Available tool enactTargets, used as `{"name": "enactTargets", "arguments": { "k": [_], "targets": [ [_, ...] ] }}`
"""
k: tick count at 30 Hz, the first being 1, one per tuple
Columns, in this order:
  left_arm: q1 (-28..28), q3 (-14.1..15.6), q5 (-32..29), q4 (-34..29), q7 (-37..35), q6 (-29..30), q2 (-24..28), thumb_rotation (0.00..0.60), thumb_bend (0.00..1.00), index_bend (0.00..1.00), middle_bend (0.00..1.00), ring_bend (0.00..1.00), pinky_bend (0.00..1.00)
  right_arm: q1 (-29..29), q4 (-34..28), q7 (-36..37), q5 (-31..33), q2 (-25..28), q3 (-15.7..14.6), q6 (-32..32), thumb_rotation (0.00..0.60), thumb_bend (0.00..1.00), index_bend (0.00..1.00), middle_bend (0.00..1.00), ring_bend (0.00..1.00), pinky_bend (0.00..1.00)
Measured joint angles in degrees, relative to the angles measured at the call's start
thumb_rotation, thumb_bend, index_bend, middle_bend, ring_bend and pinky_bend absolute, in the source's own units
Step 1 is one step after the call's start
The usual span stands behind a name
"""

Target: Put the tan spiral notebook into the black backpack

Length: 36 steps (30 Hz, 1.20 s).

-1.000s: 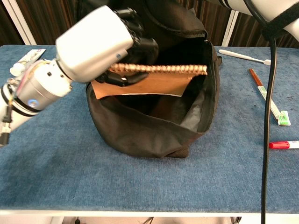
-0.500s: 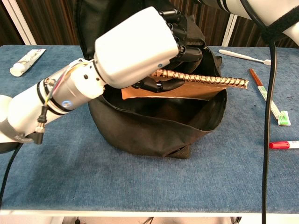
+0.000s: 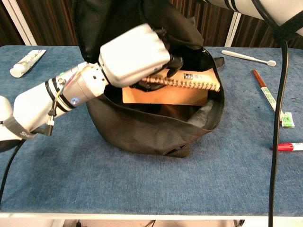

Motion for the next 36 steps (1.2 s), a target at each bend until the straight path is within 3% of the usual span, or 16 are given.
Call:
{"name": "enactTargets", "arguments": {
  "k": [6, 12, 21, 28, 36],
  "targets": [
    [1.2, 2.7, 0.4, 0.0, 1.3, -2.4, 0.2, 0.6, 0.46, 0.74, 0.74, 0.61, 0.37, -0.4, -0.8, 1.2, -0.8, 0.6, 0.1, 0.2, 0.6, 0.58, 0.76, 0.6, 0.43, 0.32],
    [1.7, 2.6, -1.2, -4.2, 1.6, -6.7, 1.6, 0.6, 0.45, 0.73, 0.74, 0.61, 0.38, -0.6, -1.8, 1.8, -1.2, 1.0, -0.5, -0.1, 0.6, 0.58, 0.76, 0.6, 0.43, 0.32],
    [2.2, -2.2, -8.5, -12.6, 2.5, -14.8, 4.5, 0.6, 0.46, 0.73, 0.74, 0.61, 0.38, -1.4, -4.2, 2.1, -2.4, 2.6, -1.3, 0.1, 0.6, 0.58, 0.76, 0.6, 0.43, 0.32],
    [4.2, -4.7, -12.4, -16.0, 8.9, -16.7, 6.8, 0.6, 0.47, 0.72, 0.74, 0.61, 0.41, -2.5, -5.1, 2.7, -2.9, 3.8, -2.5, 0.0, 0.6, 0.58, 0.76, 0.6, 0.43, 0.32],
    [7.0, -11.6, -21.4, -22.8, 12.9, -19.0, 8.3, 0.6, 0.47, 0.7, 0.74, 0.61, 0.43, -2.9, -5.5, 3.4, -3.7, 4.6, -3.4, -1.0, 0.6, 0.58, 0.76, 0.6, 0.43, 0.32]
  ]
}}
